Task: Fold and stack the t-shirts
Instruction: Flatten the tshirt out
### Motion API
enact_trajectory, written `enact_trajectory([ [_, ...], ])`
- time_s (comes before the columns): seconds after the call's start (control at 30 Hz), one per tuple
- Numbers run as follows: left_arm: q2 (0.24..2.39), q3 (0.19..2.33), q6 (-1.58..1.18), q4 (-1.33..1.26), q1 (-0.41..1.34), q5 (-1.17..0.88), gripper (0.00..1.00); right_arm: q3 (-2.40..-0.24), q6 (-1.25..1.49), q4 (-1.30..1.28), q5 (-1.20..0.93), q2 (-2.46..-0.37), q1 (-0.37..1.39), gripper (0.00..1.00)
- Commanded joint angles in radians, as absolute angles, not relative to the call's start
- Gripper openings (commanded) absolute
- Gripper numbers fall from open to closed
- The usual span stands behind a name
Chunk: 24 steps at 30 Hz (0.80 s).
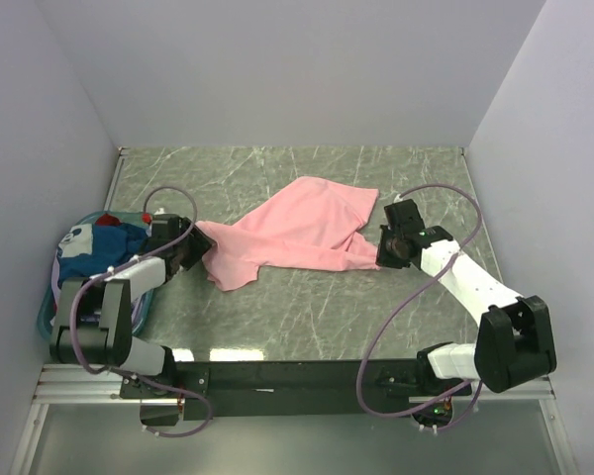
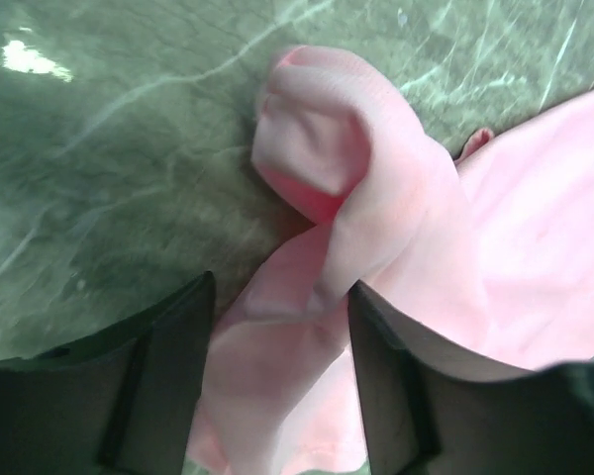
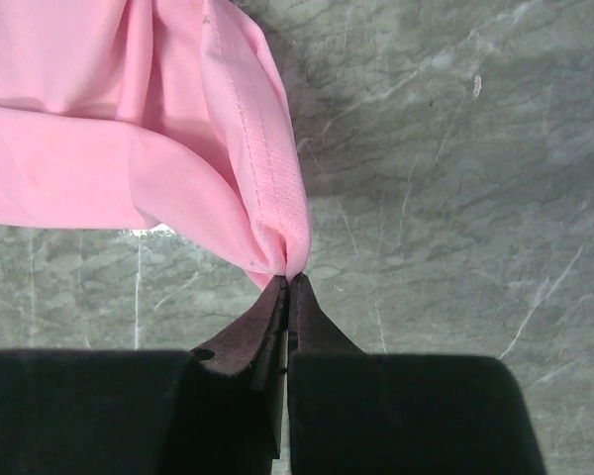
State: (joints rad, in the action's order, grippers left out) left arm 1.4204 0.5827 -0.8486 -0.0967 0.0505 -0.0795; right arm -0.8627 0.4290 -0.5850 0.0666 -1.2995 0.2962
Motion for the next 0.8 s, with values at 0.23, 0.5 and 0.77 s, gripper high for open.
enact_trajectory([
  [0.23, 1.431, 0.681, -0.804, -0.077, 0.049, -0.143, 0.28, -0.864, 0.454, -0.561, 0.109, -1.299, 0.223, 0.00],
  [0.5, 1.270, 0.923, -0.772, 0.366, 0.052, 0.059, 0.01, -0.933, 0.531, -0.598, 0.181, -1.212, 0.123, 0.00],
  [0.77, 1.243, 1.095, -0.772, 0.626, 0.092, 0.242, 0.01, -1.040, 0.540, -0.640, 0.181, -1.146, 0.072, 0.00],
])
